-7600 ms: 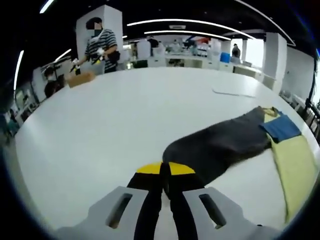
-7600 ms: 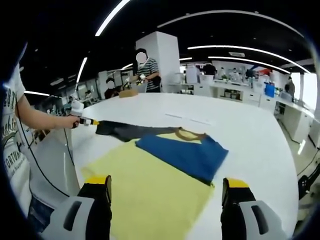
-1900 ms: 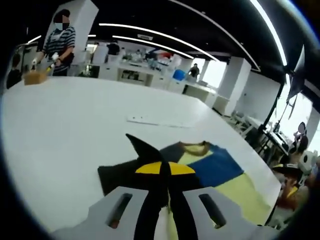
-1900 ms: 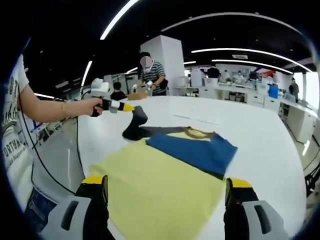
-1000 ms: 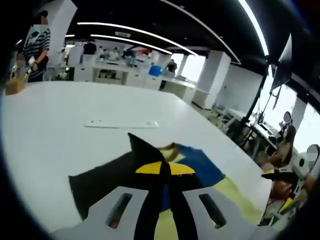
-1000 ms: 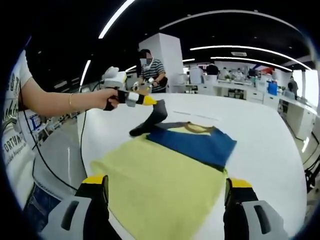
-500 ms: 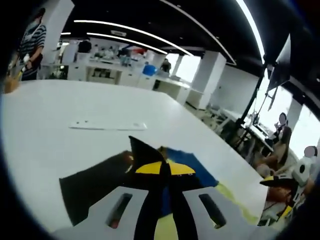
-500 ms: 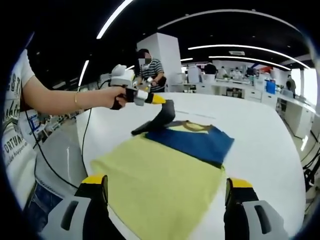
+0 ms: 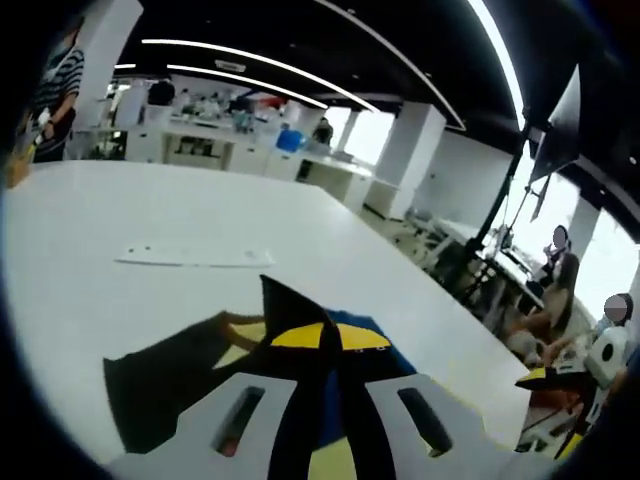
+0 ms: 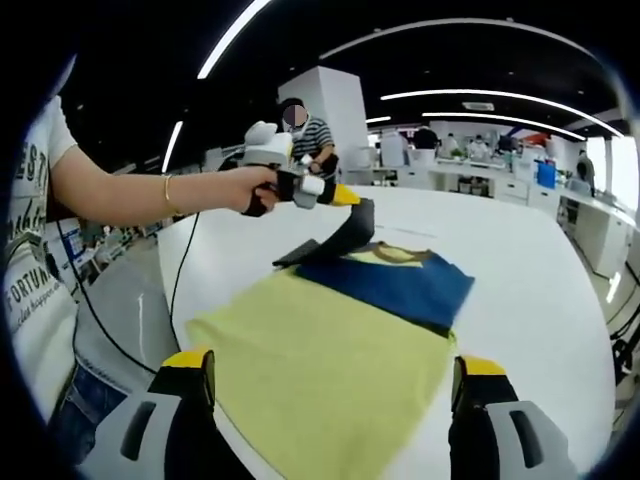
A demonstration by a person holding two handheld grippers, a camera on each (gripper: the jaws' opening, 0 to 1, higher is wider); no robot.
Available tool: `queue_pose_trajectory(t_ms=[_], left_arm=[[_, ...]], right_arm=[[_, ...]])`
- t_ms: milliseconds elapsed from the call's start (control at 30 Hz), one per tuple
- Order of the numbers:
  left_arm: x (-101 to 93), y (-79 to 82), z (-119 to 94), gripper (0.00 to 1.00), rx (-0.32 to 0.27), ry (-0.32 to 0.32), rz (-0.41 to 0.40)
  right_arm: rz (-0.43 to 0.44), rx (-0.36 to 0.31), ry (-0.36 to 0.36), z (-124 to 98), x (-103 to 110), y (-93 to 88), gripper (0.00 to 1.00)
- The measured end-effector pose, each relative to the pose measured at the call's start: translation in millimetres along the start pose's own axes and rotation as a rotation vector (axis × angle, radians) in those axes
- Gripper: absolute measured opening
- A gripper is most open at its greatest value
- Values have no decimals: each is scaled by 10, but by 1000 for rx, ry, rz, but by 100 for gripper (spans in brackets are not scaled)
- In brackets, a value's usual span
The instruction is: Fold the garment on the visible template until the final outline fits inside the template.
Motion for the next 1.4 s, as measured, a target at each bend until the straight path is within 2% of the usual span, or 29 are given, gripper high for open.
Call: queue_pose_trajectory(t_ms=[67, 300, 500, 900, 1400], left_arm=[[-22, 23, 16, 0, -12, -16, -18], [-153, 121, 141, 0, -35, -47, -9], [-263, 142, 259, 0, -30, -64, 31], [-508, 29, 477, 1, -1, -134, 42], [-681, -328, 878, 1, 108, -156, 55]], right_arm=[[3, 0, 2, 3, -5, 2, 97], [6, -1, 4, 15, -14, 9, 97], [12, -5, -1, 7, -36, -1, 97], [42, -11, -15, 3, -67, -66, 97], [31, -32, -14, -13, -96, -36, 97]])
Point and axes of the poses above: the point that each gripper's makers call its tool centre point, and the gripper's own axes: z roughly forward along the fingers, x roughly to its left, y roughly out of its top, the point moved 8 cm from there along -z, roughly backward along the fingers, and after that the axes turned 11 degrees about x, right-handed, at the moved point
